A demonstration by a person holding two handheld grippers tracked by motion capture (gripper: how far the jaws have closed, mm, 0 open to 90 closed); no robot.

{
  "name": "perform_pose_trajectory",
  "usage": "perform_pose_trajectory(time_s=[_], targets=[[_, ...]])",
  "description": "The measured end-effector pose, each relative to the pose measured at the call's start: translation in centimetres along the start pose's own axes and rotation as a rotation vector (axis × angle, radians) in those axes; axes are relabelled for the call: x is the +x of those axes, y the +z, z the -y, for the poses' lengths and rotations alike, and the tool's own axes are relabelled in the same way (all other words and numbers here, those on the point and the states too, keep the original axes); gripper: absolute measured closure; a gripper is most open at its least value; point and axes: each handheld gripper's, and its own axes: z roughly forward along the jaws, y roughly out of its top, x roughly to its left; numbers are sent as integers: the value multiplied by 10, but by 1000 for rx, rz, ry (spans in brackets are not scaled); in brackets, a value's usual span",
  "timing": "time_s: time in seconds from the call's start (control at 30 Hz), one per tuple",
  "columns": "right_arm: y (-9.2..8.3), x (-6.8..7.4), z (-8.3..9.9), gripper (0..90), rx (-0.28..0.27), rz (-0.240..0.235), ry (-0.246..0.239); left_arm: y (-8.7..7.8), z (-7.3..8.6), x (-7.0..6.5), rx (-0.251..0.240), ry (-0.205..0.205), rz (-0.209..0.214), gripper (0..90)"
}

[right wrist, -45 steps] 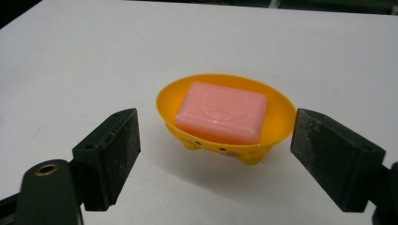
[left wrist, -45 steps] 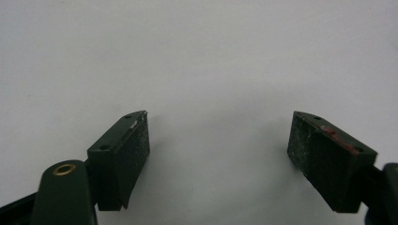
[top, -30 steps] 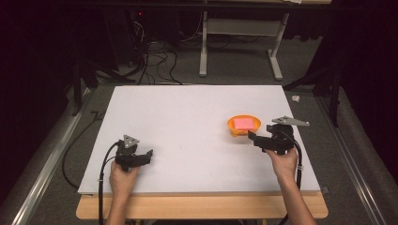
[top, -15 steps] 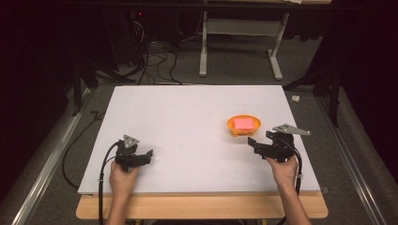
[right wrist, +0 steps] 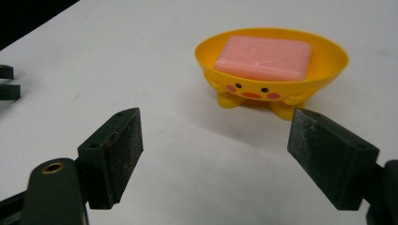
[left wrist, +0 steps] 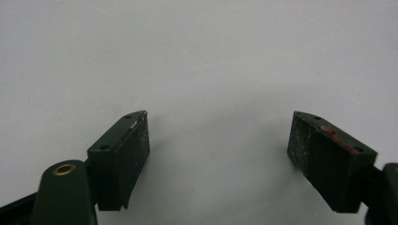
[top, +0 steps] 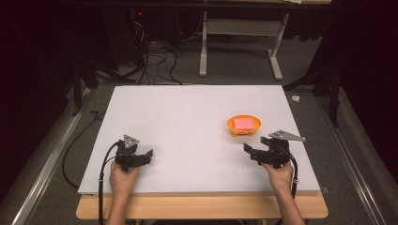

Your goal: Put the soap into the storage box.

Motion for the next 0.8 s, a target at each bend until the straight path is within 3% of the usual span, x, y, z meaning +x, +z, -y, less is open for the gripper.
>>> perform_pose_trajectory(time_s=[0.2, 0.8], targets=[[7, 2, 6, 198, 19, -23, -12, 0, 0, 0, 0, 1, 0, 216], [26, 9, 22, 210, 84, 0, -68, 0, 0, 0, -1, 2, -1, 217]])
